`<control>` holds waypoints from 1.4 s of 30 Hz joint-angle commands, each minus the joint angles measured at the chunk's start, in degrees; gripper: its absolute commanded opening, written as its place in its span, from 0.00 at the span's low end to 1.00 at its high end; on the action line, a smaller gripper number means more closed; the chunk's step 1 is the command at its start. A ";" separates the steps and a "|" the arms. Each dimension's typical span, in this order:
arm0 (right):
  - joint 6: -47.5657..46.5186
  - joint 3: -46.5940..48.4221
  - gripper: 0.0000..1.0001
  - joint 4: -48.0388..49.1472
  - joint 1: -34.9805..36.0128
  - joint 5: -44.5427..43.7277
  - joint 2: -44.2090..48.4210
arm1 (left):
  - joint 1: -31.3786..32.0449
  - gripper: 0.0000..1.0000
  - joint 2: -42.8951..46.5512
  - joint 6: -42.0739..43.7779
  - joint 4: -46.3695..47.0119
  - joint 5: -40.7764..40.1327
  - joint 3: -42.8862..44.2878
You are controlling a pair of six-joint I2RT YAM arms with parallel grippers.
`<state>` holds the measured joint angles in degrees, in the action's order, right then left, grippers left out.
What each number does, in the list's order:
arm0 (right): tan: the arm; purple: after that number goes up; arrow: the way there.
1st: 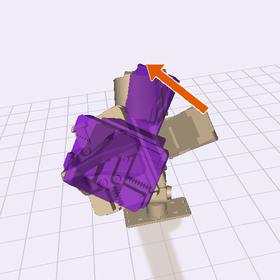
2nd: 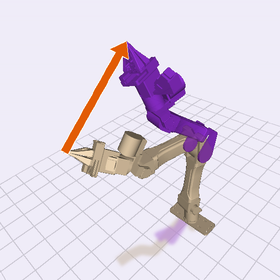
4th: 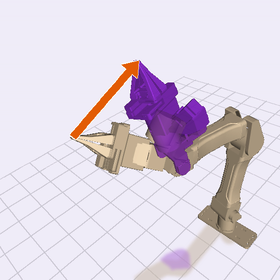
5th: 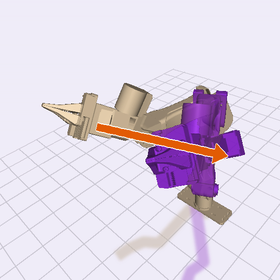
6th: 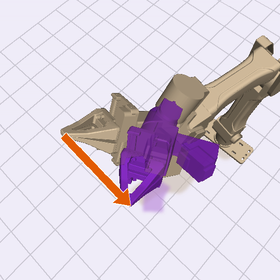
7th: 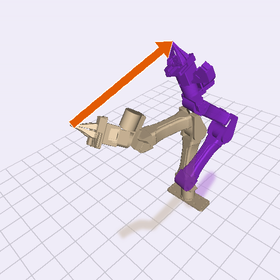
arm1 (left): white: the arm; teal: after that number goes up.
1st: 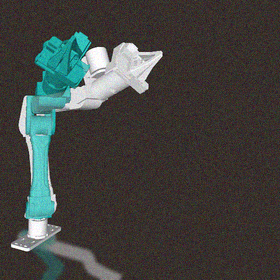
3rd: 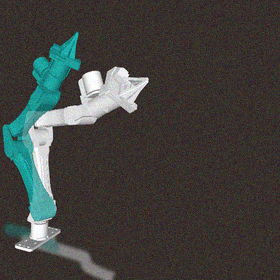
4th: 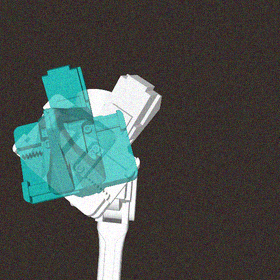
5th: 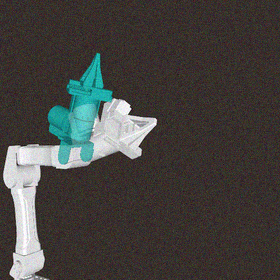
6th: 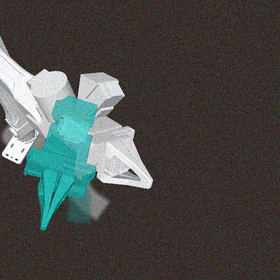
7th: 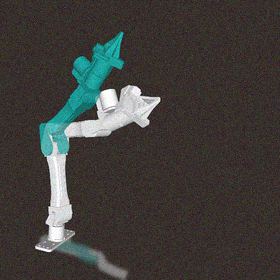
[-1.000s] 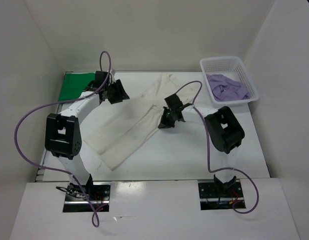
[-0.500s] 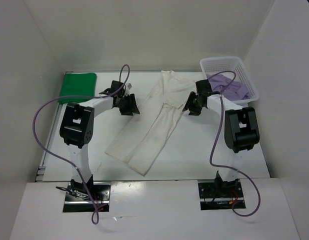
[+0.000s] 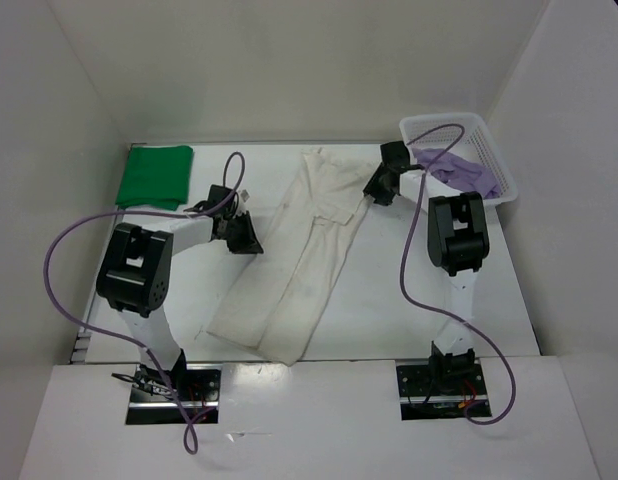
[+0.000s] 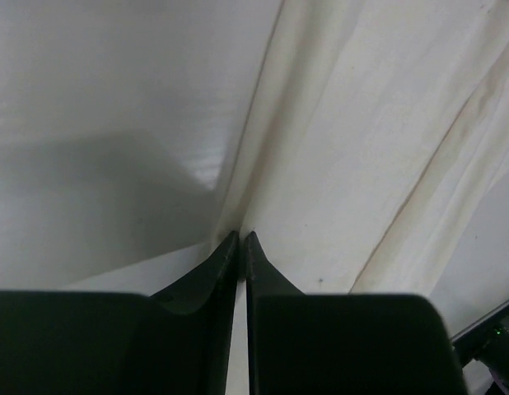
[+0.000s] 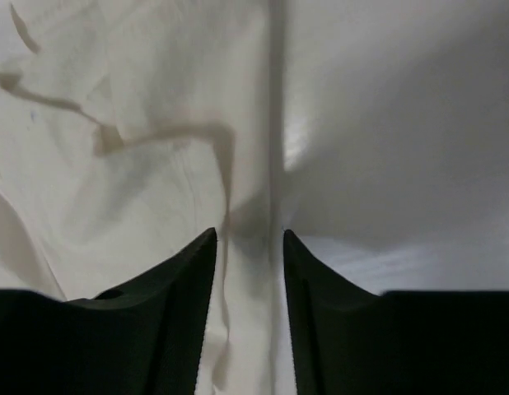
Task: Fold and stack the t-shirts
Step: Rotate the tshirt 90 degrees
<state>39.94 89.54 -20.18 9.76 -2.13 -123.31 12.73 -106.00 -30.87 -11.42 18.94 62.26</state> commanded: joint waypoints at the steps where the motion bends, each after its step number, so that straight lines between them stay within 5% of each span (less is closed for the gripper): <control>1: 0.14 7.30 0.43 1.02 0.26 -0.08 -5.69 | -0.87 0.14 5.18 -3.57 -0.71 0.13 -3.80; 6: -2.23 24.95 0.17 -4.23 3.33 5.45 -15.72 | -0.87 0.39 9.75 -7.62 2.18 3.64 -9.60; 8: -2.76 36.28 0.13 -8.63 3.95 7.22 -22.48 | -0.87 0.51 10.28 -7.62 2.81 3.65 -9.61; 12: -2.77 62.45 0.10 -18.82 4.48 10.12 -35.22 | -0.87 0.58 9.41 -7.62 2.81 1.45 -6.99; 13: -2.77 75.91 0.11 -21.01 4.48 10.13 -38.12 | -0.87 0.59 8.71 -7.62 2.81 1.45 -5.85; 15: -1.98 88.38 0.25 -26.12 4.48 13.27 -46.21 | -0.87 0.60 6.52 -7.62 1.32 1.45 -2.24; 16: -1.19 85.83 0.43 -25.26 3.52 14.51 -45.02 | -0.87 0.60 6.50 -6.93 0.53 0.67 -1.10; 17: -1.18 83.02 0.48 -25.25 3.51 14.52 -41.52 | -0.87 0.60 5.98 -6.92 -0.17 0.66 -0.30; 23: -7.86 82.65 0.53 -37.37 4.22 8.46 -34.21 | -1.92 0.60 12.82 -6.39 -2.02 -4.26 -6.51; 28: -11.19 65.11 0.53 -36.78 5.61 10.30 -16.04 | -2.62 0.55 21.61 -8.93 -6.93 -4.88 -14.35; 33: -6.12 8.53 0.55 -9.58 6.68 16.01 21.00 | -2.62 0.50 31.54 -13.67 -13.26 -5.93 -20.59; 42: 3.99 -38.53 0.12 -8.30 15.98 20.94 45.77 | -2.62 0.38 39.02 -19.93 -25.22 0.74 -26.22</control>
<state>38.76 60.58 -29.69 22.70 17.04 -77.84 10.17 -67.24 -47.59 -30.44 16.67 38.26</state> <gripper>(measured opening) 0.137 0.397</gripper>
